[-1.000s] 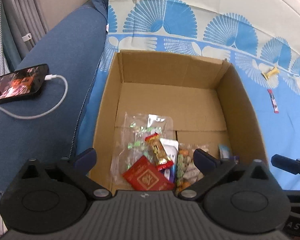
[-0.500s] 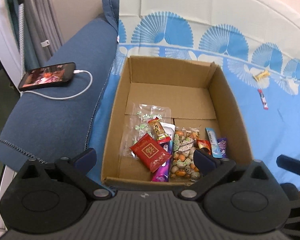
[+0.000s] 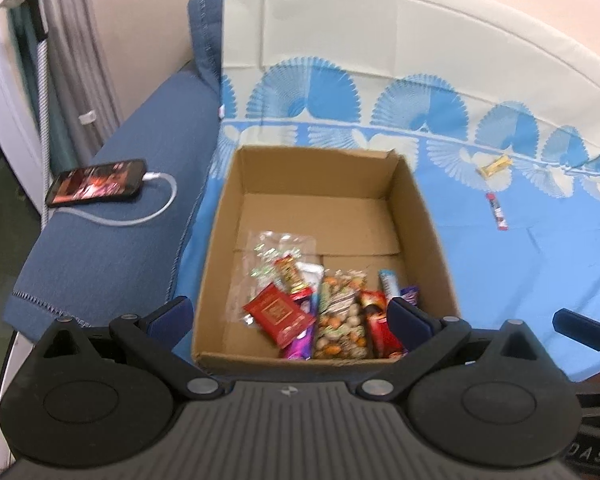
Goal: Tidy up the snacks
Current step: 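Grasp the gold bar with the left tool while the right tool grasps the red Nescafe stick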
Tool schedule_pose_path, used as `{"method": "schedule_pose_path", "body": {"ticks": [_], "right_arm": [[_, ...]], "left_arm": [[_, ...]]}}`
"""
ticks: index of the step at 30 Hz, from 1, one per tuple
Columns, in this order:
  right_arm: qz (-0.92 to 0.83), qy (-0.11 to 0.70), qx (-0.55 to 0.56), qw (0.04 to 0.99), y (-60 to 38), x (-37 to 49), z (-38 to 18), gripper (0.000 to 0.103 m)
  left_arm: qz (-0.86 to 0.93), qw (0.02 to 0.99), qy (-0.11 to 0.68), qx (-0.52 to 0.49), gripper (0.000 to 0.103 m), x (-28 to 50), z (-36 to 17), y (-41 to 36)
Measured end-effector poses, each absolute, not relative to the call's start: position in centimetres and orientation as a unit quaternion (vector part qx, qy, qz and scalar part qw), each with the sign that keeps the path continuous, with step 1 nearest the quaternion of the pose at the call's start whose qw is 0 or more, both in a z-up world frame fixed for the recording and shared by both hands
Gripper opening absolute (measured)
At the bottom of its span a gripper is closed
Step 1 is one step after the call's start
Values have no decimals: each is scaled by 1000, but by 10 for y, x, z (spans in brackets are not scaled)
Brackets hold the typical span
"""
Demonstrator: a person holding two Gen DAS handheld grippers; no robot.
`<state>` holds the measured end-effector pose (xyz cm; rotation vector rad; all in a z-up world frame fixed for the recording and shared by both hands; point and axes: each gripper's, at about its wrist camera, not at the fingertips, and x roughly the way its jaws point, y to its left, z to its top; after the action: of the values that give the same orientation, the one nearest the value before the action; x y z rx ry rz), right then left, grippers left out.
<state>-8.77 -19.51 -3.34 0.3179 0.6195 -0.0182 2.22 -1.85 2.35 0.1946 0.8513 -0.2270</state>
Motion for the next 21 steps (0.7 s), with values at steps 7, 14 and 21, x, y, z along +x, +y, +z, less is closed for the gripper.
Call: {"method": "schedule_pose_path", "body": {"ticks": [7, 14, 21], "right_arm": [[-87, 276, 169, 942, -263, -100, -40, 99], [-172, 274, 180, 929, -368, -59, -89, 99], [-221, 313, 201, 902, -459, 40, -176, 99]], "left_arm": [[-151, 890, 416, 110, 103, 32, 33, -72], [-145, 881, 434, 118, 103, 72, 29, -126], [-137, 869, 459, 125, 103, 132, 8, -195]]}}
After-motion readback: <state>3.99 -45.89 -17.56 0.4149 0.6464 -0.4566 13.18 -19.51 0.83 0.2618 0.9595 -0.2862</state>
